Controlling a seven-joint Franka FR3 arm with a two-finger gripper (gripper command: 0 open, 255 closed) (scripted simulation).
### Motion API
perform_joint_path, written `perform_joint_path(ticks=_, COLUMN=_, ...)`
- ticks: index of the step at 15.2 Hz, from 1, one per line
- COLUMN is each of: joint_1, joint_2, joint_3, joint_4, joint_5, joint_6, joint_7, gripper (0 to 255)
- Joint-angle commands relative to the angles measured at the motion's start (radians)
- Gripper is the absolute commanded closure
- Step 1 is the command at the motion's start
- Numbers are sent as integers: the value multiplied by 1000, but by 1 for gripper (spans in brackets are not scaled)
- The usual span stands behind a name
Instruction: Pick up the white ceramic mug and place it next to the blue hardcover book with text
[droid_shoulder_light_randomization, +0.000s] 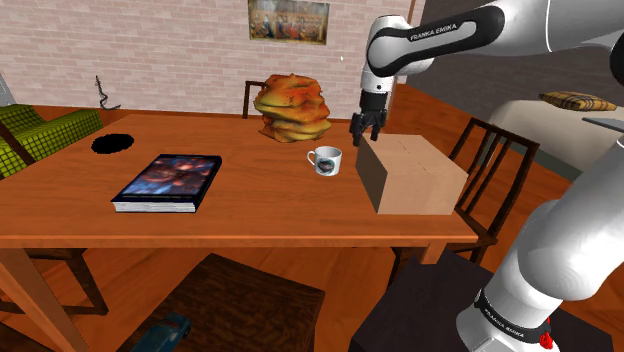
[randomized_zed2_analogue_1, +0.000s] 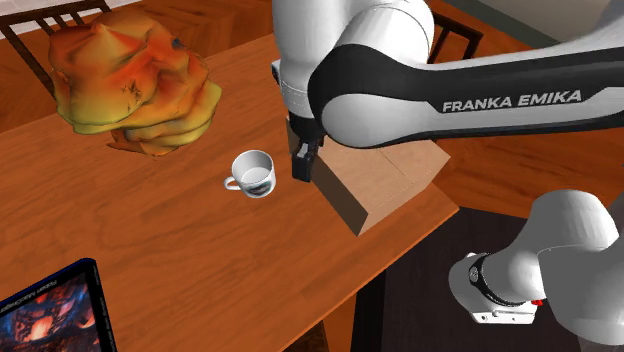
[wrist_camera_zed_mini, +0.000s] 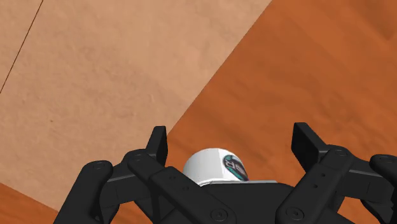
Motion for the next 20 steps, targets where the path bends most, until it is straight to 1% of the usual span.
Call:
perform_joint_path(ticks=1, joint_1=-4, joint_2=92, joint_3=-13, joint_4=75, joint_5=17, joint_6=8, joint_7=-22, gripper=0)
perform_joint_path(ticks=7, joint_1=-31, joint_2=344, joint_3=-36, joint_4=303, joint_5=77, joint_6=2, joint_7=-82, gripper=0)
perform_joint_path(ticks=13, joint_1=-75, joint_2=602, joint_3=-37, joint_4=586, joint_5=134, joint_6=-54, joint_7=-124, gripper=0)
perform_joint_path(ticks=20, joint_1=-71, joint_2=614, joint_3=-34, joint_4=509, joint_5=138, joint_6=34, joint_7=-128, gripper=0)
